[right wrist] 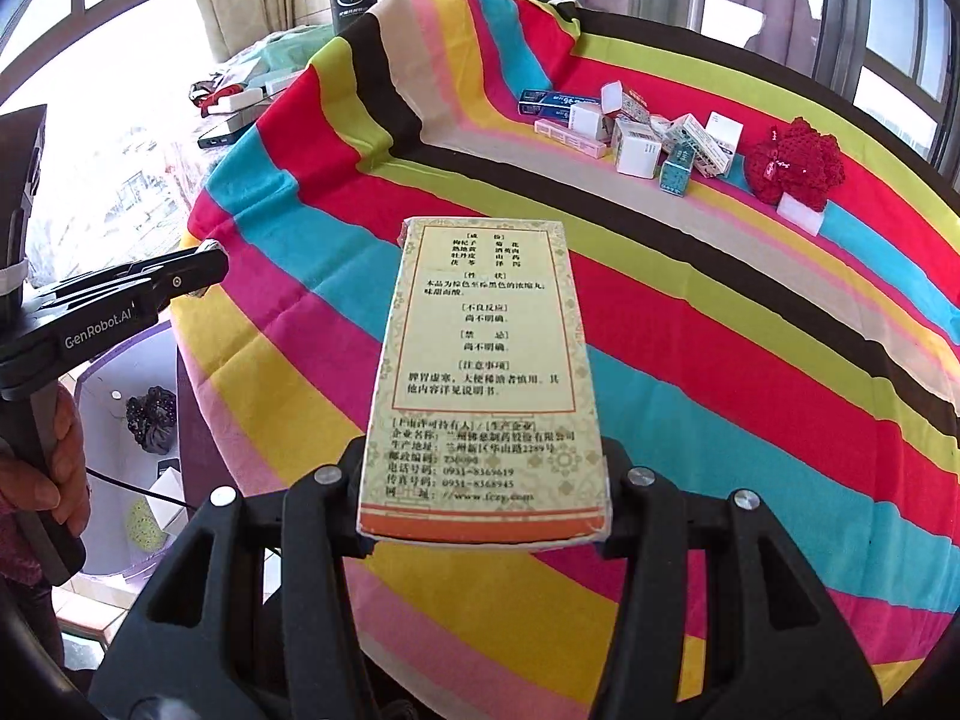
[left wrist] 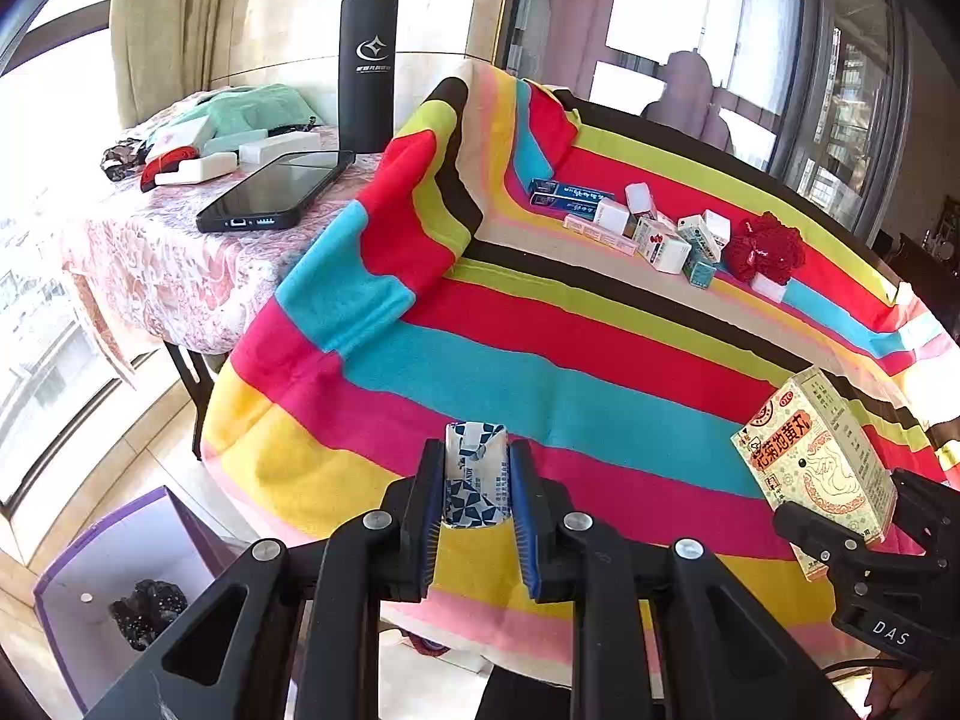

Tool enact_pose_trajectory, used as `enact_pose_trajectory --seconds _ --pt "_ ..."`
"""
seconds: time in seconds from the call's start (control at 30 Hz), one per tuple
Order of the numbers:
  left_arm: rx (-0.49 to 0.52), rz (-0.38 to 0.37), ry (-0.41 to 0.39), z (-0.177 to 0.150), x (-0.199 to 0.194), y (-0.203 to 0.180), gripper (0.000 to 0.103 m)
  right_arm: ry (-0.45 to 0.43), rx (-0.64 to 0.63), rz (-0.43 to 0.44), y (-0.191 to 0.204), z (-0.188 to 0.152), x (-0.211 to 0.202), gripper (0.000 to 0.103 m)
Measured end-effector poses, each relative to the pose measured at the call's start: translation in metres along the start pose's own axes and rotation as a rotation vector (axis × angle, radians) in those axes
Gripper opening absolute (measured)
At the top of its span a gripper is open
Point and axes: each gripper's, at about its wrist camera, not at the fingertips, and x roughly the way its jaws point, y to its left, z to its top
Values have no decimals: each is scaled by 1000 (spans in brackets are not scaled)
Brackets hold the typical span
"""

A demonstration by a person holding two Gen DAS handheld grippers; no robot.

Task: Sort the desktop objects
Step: 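Carry the beige box and small blue-white box with both tools toward the purple-rimmed box, then open the right tool over the purple-rimmed box while the left tool releases the small box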

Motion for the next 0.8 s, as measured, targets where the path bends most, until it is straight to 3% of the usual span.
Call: enact_pose_trajectory --seconds 0.43,0.8 --pt "-252 208 34 -62 -32 112 21 45 -378 209 144 0 21 53" --pt "-424 359 143 -115 -31 189 21 98 -575 317 227 -6 43 53"
